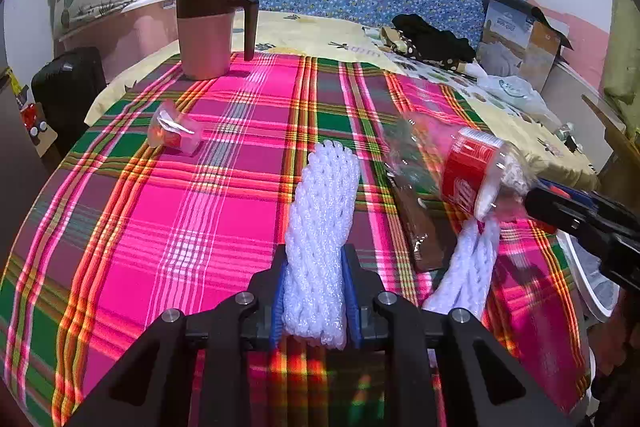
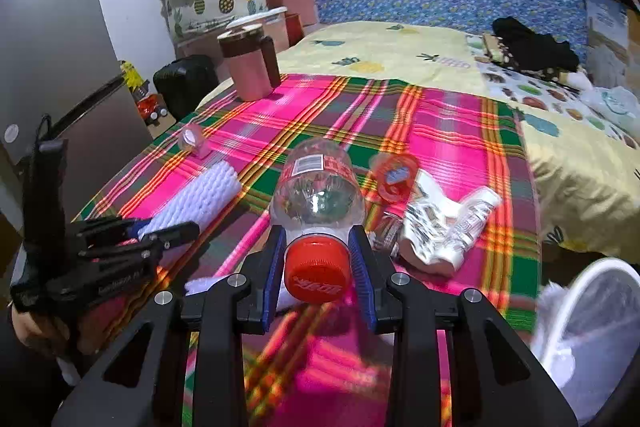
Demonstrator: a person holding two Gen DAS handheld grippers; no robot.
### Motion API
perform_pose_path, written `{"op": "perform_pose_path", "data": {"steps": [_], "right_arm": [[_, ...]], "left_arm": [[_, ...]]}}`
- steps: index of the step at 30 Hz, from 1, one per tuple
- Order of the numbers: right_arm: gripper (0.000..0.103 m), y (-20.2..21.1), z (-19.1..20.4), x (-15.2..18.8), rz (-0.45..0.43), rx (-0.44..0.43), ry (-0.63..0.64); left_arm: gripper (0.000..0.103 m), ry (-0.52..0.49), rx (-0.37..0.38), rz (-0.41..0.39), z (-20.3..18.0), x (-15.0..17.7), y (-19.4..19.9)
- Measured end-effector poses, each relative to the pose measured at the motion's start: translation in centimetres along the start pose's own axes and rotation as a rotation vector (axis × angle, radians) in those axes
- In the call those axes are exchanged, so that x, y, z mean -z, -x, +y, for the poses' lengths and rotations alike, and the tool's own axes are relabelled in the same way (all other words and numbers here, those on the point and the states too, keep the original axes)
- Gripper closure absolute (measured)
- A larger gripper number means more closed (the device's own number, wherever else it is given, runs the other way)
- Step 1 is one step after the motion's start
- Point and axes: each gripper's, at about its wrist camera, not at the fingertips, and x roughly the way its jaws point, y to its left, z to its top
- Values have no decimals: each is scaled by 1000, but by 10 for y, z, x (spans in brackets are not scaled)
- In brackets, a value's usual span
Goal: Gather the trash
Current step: 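Carry the bottle and foam sleeve up and over the white bin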
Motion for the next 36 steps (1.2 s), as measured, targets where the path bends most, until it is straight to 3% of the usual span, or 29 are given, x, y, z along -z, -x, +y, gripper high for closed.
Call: {"op": "perform_pose_path", "data": {"steps": [7,16,18,20,28,34,36], "right_arm": [[70,29,-12,30,9,43,-61],[69,29,-26,62,107,67,-134],[62,29,-27,63,100,64,-142],[27,28,-27,59,81,55,-148],[27,25,-33,55,29,81,-151],[27,13,-43,54,53,107,-186],[39,12,-44,56,54,96,-199]], "left_arm": [[78,-15,11,-12,-10,10,19],[78,-43,42,-9,-28,23,35],[78,-46,50,-6,-31,24,37],[78,-49,53,-5,-33,26,38],[78,-48,64,14,-36,30,36],[78,-53,79,23,-40,29,31],[78,-54,82,23,-40,29,31]]}}
